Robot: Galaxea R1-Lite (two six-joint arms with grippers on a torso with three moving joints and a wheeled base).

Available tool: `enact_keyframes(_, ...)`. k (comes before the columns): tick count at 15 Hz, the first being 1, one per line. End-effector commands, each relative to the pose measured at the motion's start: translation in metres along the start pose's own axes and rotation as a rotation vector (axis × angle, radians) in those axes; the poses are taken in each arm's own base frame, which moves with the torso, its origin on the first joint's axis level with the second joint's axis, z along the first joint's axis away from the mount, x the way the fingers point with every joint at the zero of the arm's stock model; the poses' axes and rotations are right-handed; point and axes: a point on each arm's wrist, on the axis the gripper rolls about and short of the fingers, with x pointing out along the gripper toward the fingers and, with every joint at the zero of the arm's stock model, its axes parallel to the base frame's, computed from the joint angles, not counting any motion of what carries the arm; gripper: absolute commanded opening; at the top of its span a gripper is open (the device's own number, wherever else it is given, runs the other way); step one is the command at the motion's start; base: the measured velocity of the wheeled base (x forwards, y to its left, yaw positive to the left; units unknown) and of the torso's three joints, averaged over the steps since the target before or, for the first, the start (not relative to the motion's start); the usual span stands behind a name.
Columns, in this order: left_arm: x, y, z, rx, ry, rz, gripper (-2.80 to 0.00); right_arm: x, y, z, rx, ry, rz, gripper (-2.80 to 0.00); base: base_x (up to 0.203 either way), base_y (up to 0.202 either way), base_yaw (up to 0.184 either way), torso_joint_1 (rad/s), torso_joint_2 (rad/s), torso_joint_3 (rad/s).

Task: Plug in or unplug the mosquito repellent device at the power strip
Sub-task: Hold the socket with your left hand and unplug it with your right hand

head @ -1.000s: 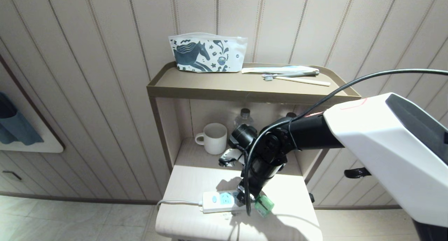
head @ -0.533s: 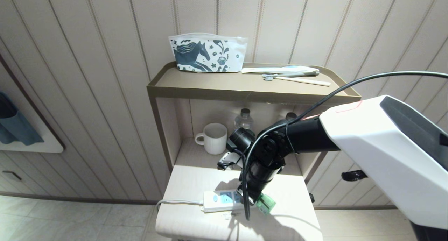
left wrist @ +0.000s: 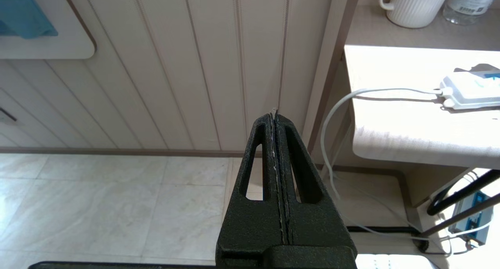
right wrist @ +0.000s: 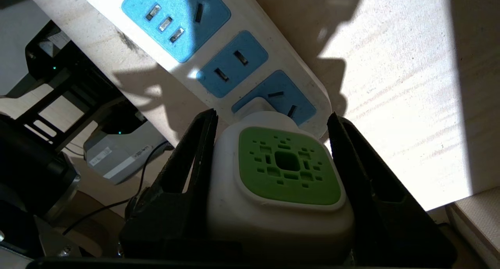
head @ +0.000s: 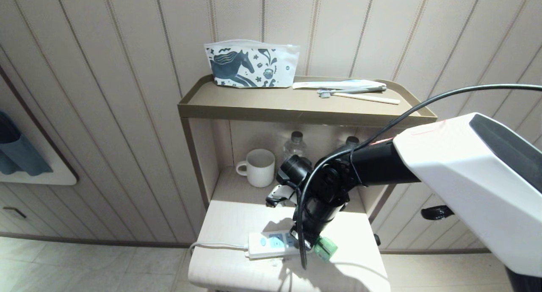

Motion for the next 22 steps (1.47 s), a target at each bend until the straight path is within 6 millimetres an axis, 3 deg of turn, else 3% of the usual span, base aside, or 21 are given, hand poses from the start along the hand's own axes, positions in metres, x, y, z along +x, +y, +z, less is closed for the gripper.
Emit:
enact_keyframes(1, 0.000, 0.000, 0.000, 0.001, 0.003, 0.002, -2.80, -0.007, 0.000, -0.002, -0.002, -0.007, -0.001, -2.80, 0.000, 0.000, 0.000, 0.000, 0.00, 0.000)
enact_keyframes(2, -0.001, 0.000, 0.003, 0.010, -0.005, -0.002, -2.80, -0.008, 0.001, -0.003, -0.003, -0.005, -0.002, -2.80, 0.000, 0.000, 0.000, 0.000, 0.00, 0.000)
enact_keyframes(4, -0.007, 0.002, 0.035, 0.018, -0.037, -0.004, -2.80, -0.015, 0.002, -0.003, -0.005, -0.019, -0.004, -2.80, 0.000, 0.000, 0.000, 0.000, 0.00, 0.000)
enact_keyframes(6, -0.005, 0.005, 0.102, -0.041, -0.064, 0.008, -2.80, -0.022, 0.006, -0.004, -0.015, -0.030, -0.002, -2.80, 0.000, 0.000, 0.000, 0.000, 0.00, 0.000)
enact_keyframes(7, 0.007, 0.008, 0.144, -0.083, -0.063, 0.024, -2.80, -0.025, 0.008, -0.005, -0.019, -0.032, -0.002, -2.80, 0.000, 0.000, 0.000, 0.000, 0.00, 0.000)
enact_keyframes(9, 0.058, 0.012, 0.209, -0.151, -0.019, 0.070, -2.80, -0.028, 0.011, -0.005, -0.028, -0.037, 0.000, -2.80, 0.000, 0.000, 0.000, 0.000, 0.00, 0.000)
enact_keyframes(11, 0.130, 0.007, 0.238, -0.185, 0.059, 0.073, -2.80, -0.028, 0.011, -0.005, -0.025, -0.036, -0.001, -2.80, 0.000, 0.000, 0.000, 0.000, 0.00, 0.000)
enact_keyframes(13, 0.194, -0.024, 0.228, -0.185, 0.163, 0.032, -2.80, -0.027, 0.010, -0.007, -0.013, -0.030, 0.001, -2.80, 0.000, 0.000, 0.000, 0.000, 0.00, 0.000)
enact_keyframes(14, 0.212, -0.055, 0.216, -0.171, 0.196, -0.036, -2.80, -0.026, 0.010, -0.008, -0.008, -0.027, 0.001, -2.80, 0.000, 0.000, 0.000, 0.000, 0.00, 0.000)
enact_keyframes(16, 0.236, -0.114, 0.171, -0.131, 0.266, -0.123, -2.80, -0.025, 0.008, -0.007, -0.004, -0.029, -0.001, -2.80, 0.000, 0.000, 0.000, 0.000, 0.00, 0.000)
enact_keyframes(18, 0.247, -0.152, 0.124, -0.094, 0.301, -0.146, -2.80, -0.024, 0.009, -0.008, -0.005, -0.023, 0.001, -2.80, 0.000, 0.000, 0.000, 0.000, 0.00, 0.000)
enact_keyframes(20, 0.243, -0.181, 0.085, -0.055, 0.327, -0.185, -2.80, -0.021, 0.008, -0.008, -0.002, -0.016, 0.003, -2.80, 0.000, 0.000, 0.000, 0.000, 0.00, 0.000)
enact_keyframes(22, 0.241, -0.195, 0.063, -0.046, 0.358, -0.195, -2.80, -0.020, 0.008, -0.009, -0.001, -0.011, 0.004, -2.80, 0.000, 0.000, 0.000, 0.000, 0.00, 0.000)
